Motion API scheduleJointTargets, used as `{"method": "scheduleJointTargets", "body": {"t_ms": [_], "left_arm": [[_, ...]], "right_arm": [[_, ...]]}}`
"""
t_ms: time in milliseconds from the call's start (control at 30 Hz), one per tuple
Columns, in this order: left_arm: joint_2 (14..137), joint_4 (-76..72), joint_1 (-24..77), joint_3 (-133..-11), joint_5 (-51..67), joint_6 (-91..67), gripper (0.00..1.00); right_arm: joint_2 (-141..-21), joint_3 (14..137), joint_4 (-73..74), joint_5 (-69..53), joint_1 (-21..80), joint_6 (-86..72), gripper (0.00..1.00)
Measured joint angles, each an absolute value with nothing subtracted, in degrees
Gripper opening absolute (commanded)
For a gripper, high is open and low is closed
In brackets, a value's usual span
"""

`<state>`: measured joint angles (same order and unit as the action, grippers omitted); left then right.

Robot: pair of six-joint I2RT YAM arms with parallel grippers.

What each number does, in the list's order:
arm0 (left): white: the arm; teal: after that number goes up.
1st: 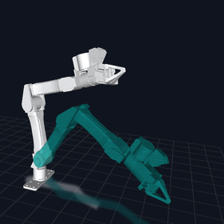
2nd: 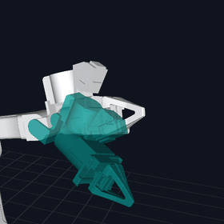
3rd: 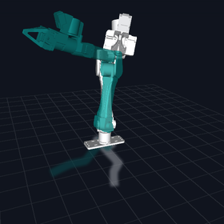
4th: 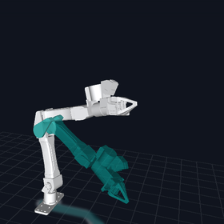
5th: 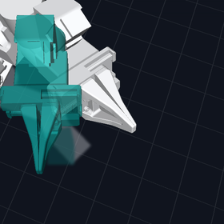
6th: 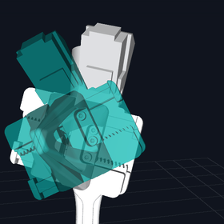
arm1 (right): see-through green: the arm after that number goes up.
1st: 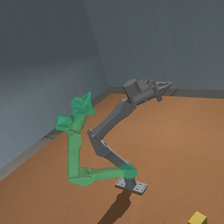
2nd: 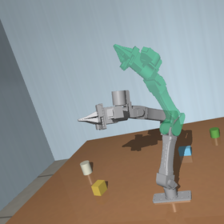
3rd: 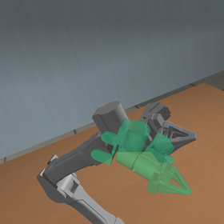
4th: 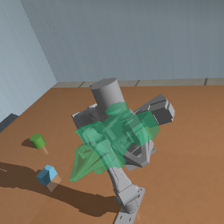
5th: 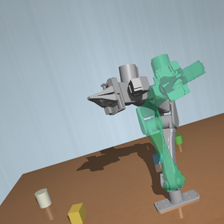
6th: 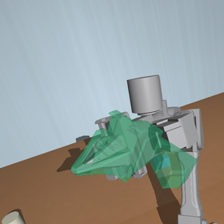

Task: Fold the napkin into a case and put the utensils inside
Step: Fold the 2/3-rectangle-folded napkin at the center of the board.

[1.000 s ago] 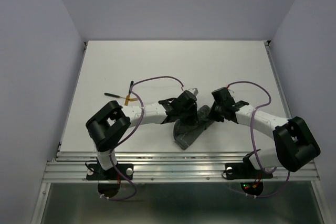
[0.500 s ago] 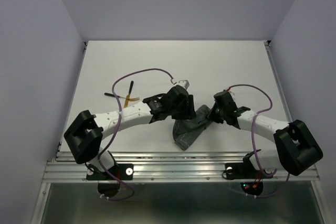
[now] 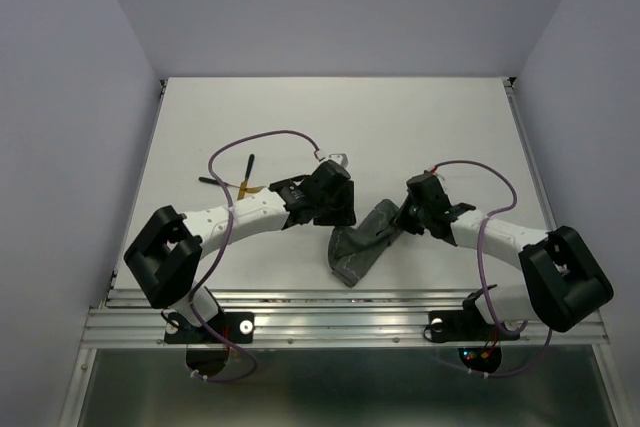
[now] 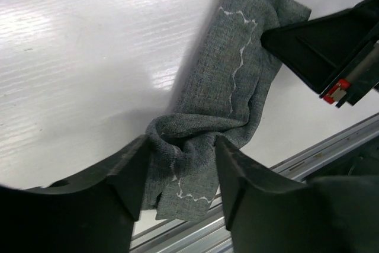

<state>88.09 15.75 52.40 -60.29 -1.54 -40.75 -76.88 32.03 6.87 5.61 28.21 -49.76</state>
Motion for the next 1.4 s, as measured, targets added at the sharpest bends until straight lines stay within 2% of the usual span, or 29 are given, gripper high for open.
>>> {"method": "scheduleJointTargets", "body": {"t_ms": [133, 267, 300, 367, 867, 1100, 1200, 1300, 1400], "left_arm": [[88.9, 13.2, 52.4, -57.5, 3.0, -38.7, 0.45], [88.9, 11.5, 52.4, -55.6, 8.1, -36.8, 0.22], [89.0, 10.8, 52.4, -55.4, 9.6, -36.2, 0.07], [89.0, 10.1, 52.4, -55.3, 11.2, -35.7, 0.0], [89.2, 5.6, 54.2, -54.3, 21.9, -32.5, 0.0], [92.5, 2.6, 57.6, -53.0, 21.1, -32.5, 0.16], [94.3, 2.0, 58.8, -52.9, 19.8, -32.9, 0.21], [95.4, 1.7, 59.6, -52.9, 18.8, -33.4, 0.22], [96.0, 1.7, 60.3, -52.9, 18.2, -33.6, 0.22]], "right_arm": [[-77.7, 32.5, 6.3, 5.5, 28.2, -49.6, 0.01], [-79.5, 34.1, 6.1, 5.6, 28.2, -49.3, 0.01], [-80.1, 34.5, 6.0, 5.6, 28.2, -49.3, 0.01], [-80.8, 35.1, 6.0, 5.6, 28.2, -49.3, 0.01], [-85.1, 38.1, 4.9, 6.4, 28.2, -54.4, 0.01], [-85.5, 38.4, 4.8, 6.4, 28.2, -55.7, 0.02], [-85.5, 38.5, 4.8, 6.4, 28.2, -55.9, 0.09], [-85.5, 38.5, 4.9, 6.4, 28.2, -56.0, 0.18], [-85.2, 38.4, 4.9, 6.3, 28.2, -56.1, 0.34]]}}
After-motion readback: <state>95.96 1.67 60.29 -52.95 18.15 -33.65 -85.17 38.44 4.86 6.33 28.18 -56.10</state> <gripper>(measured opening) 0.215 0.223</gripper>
